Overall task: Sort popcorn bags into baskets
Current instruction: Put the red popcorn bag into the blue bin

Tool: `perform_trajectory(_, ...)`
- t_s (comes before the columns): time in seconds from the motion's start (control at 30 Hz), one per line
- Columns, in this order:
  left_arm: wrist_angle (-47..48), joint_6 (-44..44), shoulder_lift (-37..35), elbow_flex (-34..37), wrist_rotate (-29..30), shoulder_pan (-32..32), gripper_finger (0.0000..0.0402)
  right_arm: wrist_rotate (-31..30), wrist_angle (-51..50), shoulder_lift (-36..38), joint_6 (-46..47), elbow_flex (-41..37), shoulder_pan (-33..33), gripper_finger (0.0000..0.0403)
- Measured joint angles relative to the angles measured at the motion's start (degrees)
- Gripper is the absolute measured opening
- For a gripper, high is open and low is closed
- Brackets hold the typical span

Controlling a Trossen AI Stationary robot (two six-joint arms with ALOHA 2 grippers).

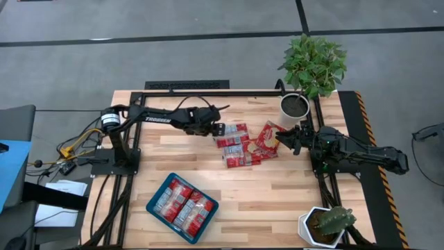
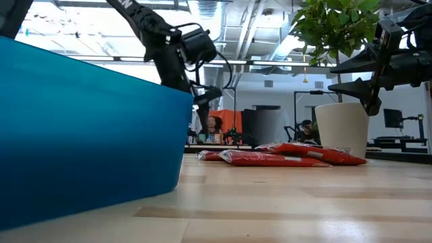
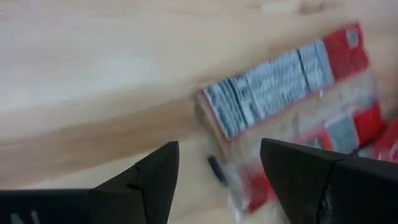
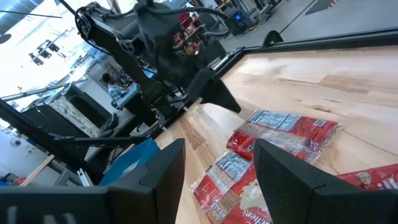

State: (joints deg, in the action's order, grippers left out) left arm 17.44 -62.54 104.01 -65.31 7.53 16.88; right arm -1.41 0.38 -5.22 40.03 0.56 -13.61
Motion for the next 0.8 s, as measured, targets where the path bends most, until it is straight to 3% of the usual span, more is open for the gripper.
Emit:
perform_trajectory(0.3, -7.99, -6.64, 4.58, 2.09, -2.29, -1.10, 0.0214, -0.04, -0.01, 0.01, -1.48, 0.01, -0.02, 0.0218)
perform_trajectory(0.53, -10.04, -10.33, 6.60, 1.91, -0.38, -1.83, 0.0205, -0.09, -0.02, -0.04, -1.52, 0.00, -0.04, 0.0214)
perform_trajectory(0.63, -9.38, -11.15, 6.62, 1.96, 0.96, -1.84, 0.0161, -0.09, -0.02, -0.04, -1.61, 0.01, -0.04, 0.0210)
perform_trajectory(0.8, -9.88, -10.76, 7.52, 2.02, 3.69, -1.98, 0.0034, -0.11, -0.02, -0.04, -2.79, 0.00, -0.04, 0.0204)
